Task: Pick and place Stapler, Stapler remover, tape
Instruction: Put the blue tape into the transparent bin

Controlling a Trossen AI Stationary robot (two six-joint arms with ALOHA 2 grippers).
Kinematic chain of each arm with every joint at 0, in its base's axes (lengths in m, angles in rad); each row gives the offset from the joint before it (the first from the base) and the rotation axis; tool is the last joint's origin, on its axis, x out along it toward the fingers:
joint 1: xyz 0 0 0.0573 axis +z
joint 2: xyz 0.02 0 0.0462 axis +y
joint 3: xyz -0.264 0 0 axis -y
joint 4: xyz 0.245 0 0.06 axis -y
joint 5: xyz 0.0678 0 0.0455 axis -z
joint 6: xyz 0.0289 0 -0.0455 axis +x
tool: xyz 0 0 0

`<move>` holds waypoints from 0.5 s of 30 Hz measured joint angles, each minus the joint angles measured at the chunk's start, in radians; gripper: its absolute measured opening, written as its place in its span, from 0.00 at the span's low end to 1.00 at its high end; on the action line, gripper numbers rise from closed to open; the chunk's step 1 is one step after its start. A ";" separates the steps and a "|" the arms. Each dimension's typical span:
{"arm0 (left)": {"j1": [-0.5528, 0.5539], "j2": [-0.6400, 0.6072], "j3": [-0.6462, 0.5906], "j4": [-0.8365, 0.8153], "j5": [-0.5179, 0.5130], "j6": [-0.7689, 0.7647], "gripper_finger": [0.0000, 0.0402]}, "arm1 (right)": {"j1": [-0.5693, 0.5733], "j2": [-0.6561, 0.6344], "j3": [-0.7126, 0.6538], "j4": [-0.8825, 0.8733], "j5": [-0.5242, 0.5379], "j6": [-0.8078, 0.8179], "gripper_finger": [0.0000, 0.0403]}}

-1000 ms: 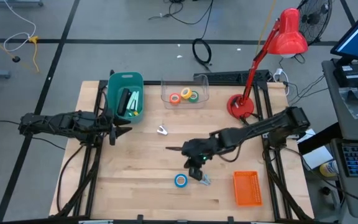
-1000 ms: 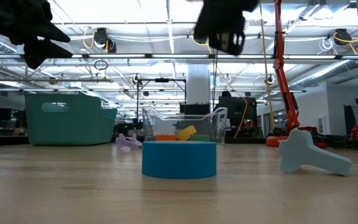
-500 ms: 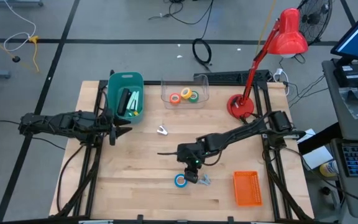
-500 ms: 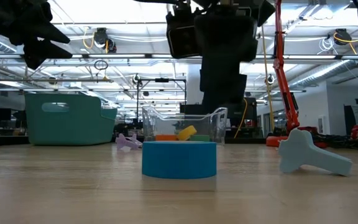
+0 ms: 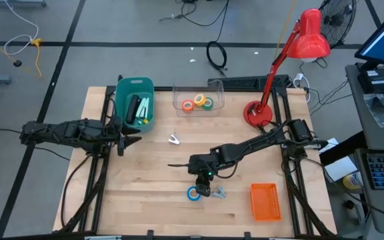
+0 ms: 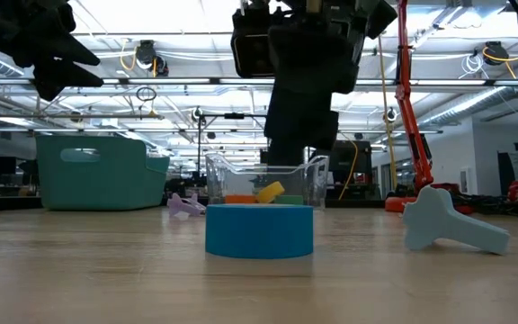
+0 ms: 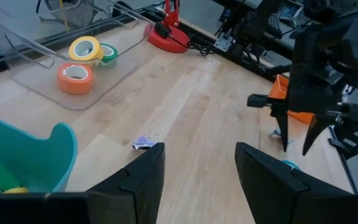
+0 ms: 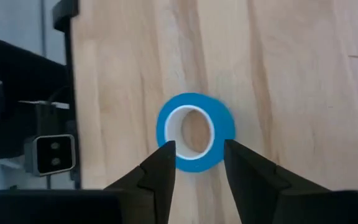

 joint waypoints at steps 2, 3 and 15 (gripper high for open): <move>0.000 0.000 0.000 -0.002 0.015 0.018 0.50 | 0.000 0.000 0.000 0.001 0.008 0.009 0.32; 0.000 0.000 0.000 -0.003 0.017 0.025 0.50 | 0.000 0.000 0.000 0.004 0.008 0.012 0.32; 0.000 0.000 0.000 -0.006 0.026 0.048 0.50 | -0.005 -0.006 0.000 0.160 0.004 0.015 0.32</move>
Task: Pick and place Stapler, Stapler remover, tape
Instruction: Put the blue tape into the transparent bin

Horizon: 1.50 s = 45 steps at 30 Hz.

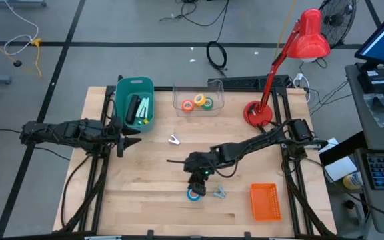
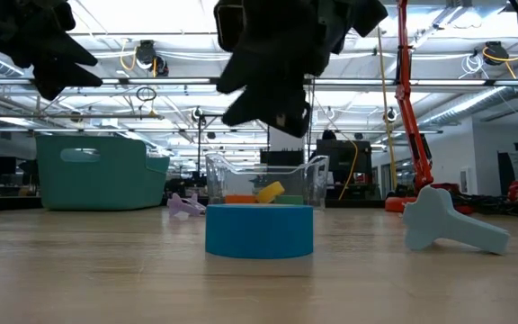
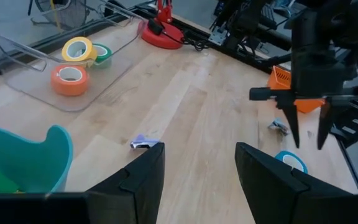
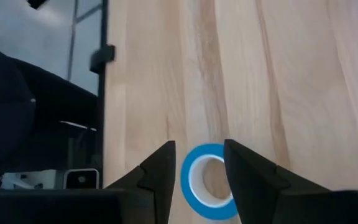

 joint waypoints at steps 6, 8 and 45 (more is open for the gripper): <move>0.000 0.000 0.000 -0.014 0.000 0.004 0.50 | 0.000 0.000 0.000 0.004 0.000 0.029 0.34; 0.000 0.000 0.000 -0.014 0.000 0.016 0.50 | 0.000 -0.001 0.000 -0.017 0.000 0.042 0.38; 0.000 0.000 0.000 -0.015 -0.001 0.087 0.50 | 0.027 0.116 0.000 -0.165 0.082 0.089 0.64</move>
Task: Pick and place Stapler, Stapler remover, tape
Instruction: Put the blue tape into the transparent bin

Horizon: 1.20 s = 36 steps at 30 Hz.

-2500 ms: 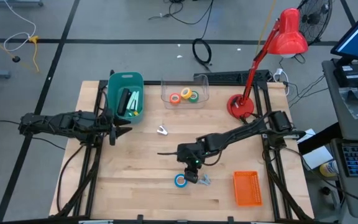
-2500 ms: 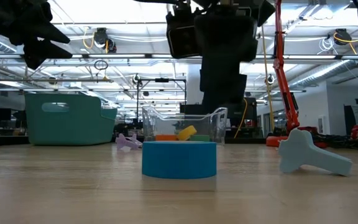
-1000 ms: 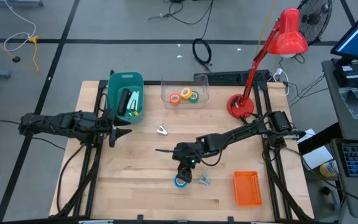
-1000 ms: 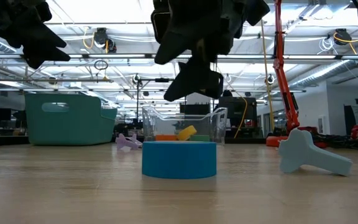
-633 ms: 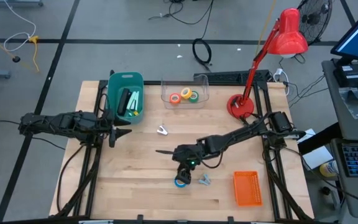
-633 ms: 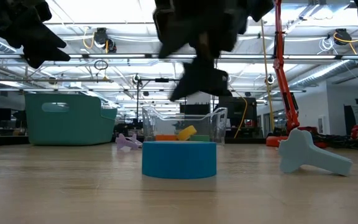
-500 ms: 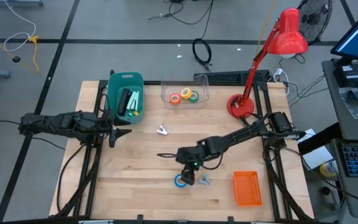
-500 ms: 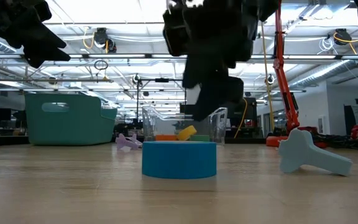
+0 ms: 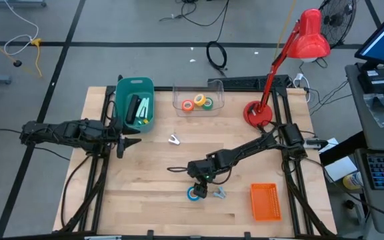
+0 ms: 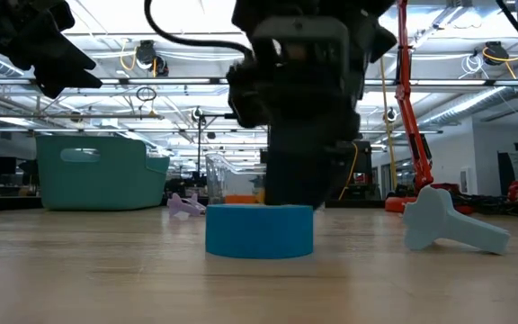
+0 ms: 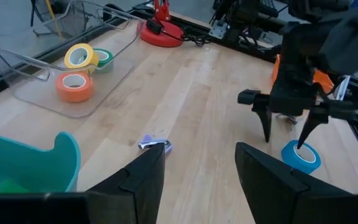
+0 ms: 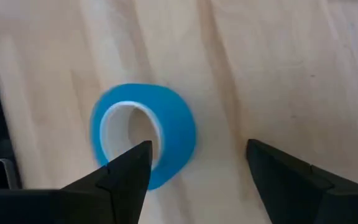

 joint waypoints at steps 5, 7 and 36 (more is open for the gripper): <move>0.000 0.000 0.000 0.000 0.000 -0.010 0.50 | -0.008 0.051 0.006 0.004 -0.003 0.056 0.64; 0.000 0.000 0.000 0.000 0.000 -0.010 0.50 | -0.007 0.064 0.005 -0.006 -0.005 0.064 0.64; 0.000 0.000 0.000 -0.005 0.018 -0.028 0.50 | 0.033 0.082 0.001 0.160 -0.001 0.014 0.64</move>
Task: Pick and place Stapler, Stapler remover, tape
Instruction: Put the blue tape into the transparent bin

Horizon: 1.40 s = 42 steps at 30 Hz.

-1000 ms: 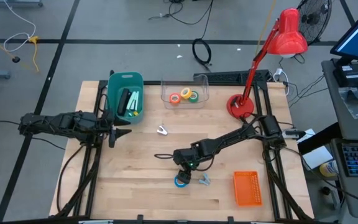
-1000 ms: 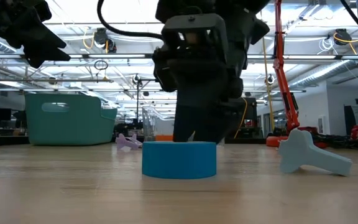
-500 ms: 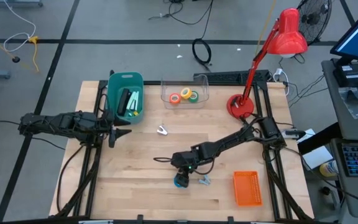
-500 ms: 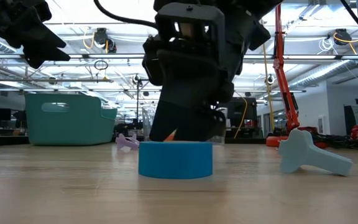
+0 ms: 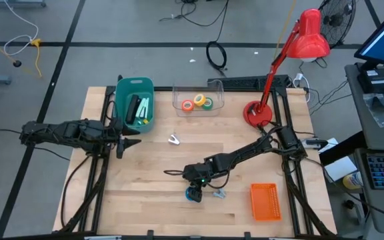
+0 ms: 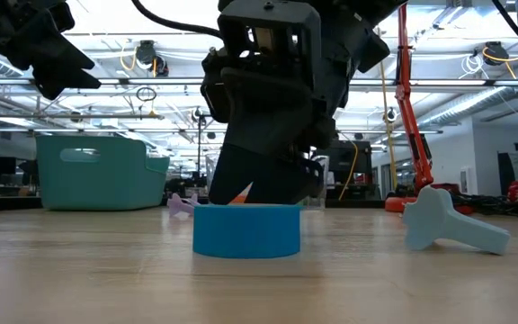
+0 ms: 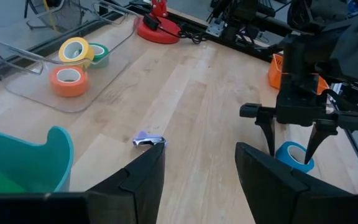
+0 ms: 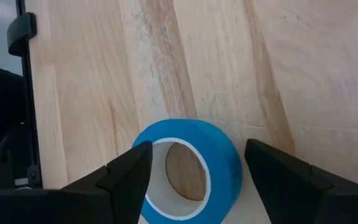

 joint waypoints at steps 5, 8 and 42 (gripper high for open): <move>0.000 0.000 0.000 0.000 0.000 0.000 0.50 | 0.000 0.000 0.000 -0.004 -0.002 -0.001 0.61; 0.000 0.000 0.000 0.000 0.000 0.000 0.50 | -0.002 0.000 0.000 -0.014 -0.005 0.000 0.59; 0.000 0.000 0.000 0.001 -0.001 0.002 0.50 | -0.082 -0.092 -0.006 -0.274 -0.081 0.028 0.08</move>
